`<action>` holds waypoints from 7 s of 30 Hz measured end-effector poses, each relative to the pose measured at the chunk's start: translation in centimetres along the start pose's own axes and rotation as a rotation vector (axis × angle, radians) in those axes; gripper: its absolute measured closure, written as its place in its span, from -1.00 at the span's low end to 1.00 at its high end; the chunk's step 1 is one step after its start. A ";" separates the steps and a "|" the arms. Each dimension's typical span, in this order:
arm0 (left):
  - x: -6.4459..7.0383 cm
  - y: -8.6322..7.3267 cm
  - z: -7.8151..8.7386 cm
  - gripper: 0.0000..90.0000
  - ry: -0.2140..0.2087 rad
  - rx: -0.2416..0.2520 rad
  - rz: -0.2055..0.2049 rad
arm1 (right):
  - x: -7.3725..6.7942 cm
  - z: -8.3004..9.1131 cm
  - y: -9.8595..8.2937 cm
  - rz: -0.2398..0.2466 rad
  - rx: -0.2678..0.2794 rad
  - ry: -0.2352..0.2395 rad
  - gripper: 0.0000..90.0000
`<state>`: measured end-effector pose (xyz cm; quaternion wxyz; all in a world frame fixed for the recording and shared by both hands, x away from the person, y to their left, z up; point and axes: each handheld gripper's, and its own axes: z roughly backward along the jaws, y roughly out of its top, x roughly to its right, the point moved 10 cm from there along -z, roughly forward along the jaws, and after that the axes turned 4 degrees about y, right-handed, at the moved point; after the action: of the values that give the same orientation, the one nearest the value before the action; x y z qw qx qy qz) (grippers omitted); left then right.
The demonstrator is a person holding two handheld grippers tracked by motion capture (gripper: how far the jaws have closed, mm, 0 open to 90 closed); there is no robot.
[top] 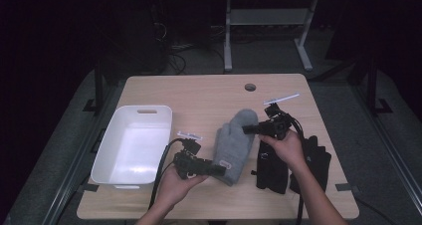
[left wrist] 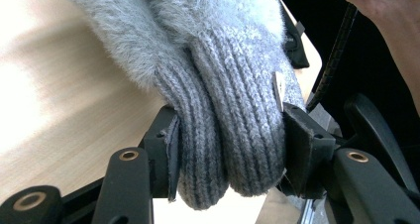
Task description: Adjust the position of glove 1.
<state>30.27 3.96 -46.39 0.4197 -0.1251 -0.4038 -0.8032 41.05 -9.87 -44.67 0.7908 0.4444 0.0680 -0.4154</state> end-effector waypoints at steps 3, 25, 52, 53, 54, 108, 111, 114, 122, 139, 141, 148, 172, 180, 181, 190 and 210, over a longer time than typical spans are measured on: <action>0.2 0.4 0.8 0.04 0.002 0.013 -0.005 | -0.6 0.4 0.9 0.015 0.003 0.003 0.65; 0.3 2.8 5.9 0.02 0.026 0.084 -0.034 | -4.4 1.3 6.1 0.072 0.035 0.031 0.65; -2.6 2.9 11.8 0.00 0.073 0.159 -0.012 | -8.7 -1.7 11.1 0.158 0.012 0.072 0.65; -2.8 2.9 12.0 0.00 0.073 0.163 -0.007 | -8.9 -1.9 11.2 0.159 0.010 0.072 0.65; -2.9 2.8 12.1 0.00 0.075 0.163 -0.011 | -9.0 -2.1 11.4 0.165 0.007 0.074 0.65; -7.8 -0.4 18.7 0.00 0.161 0.238 0.084 | -14.8 -9.9 15.2 0.228 -0.042 0.154 0.64; -8.2 -0.7 18.9 0.00 0.165 0.238 0.089 | -15.1 -10.5 15.2 0.222 -0.044 0.162 0.64; -8.6 -1.1 19.0 0.00 0.169 0.238 0.100 | -15.3 -11.1 15.2 0.223 -0.052 0.167 0.64; -9.8 -2.1 19.0 0.00 0.176 0.230 0.130 | -15.4 -12.9 15.0 0.217 -0.073 0.178 0.64; -11.8 -3.9 18.4 0.01 0.188 0.206 0.182 | -15.3 -16.1 14.0 0.205 -0.112 0.194 0.64; -12.1 -4.1 18.3 0.01 0.192 0.200 0.187 | -15.2 -16.4 13.8 0.202 -0.122 0.191 0.64; -12.8 -4.7 17.9 0.01 0.201 0.184 0.209 | -15.1 -17.6 13.3 0.191 -0.147 0.192 0.64; -13.8 -6.3 16.3 -0.02 0.233 0.096 0.224 | -14.3 -19.8 11.6 0.180 -0.193 0.191 0.63; -14.0 -6.7 16.1 -0.05 0.238 0.074 0.233 | -14.2 -20.2 11.3 0.191 -0.203 0.191 0.63; -14.0 -6.7 16.1 -0.06 0.237 0.073 0.239 | -14.2 -20.2 11.2 0.187 -0.203 0.193 0.62; -14.5 -7.1 16.6 -0.17 0.268 0.078 0.242 | -14.2 -20.7 10.8 0.207 -0.233 0.161 0.42; -13.6 -5.3 17.4 -0.15 0.297 0.122 0.182 | -13.2 -18.3 12.2 0.213 -0.166 0.118 0.20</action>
<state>32.14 26.51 -45.41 0.5523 -0.0155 -0.3725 -0.7456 46.01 15.07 -41.39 0.8591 0.4057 0.1013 -0.2953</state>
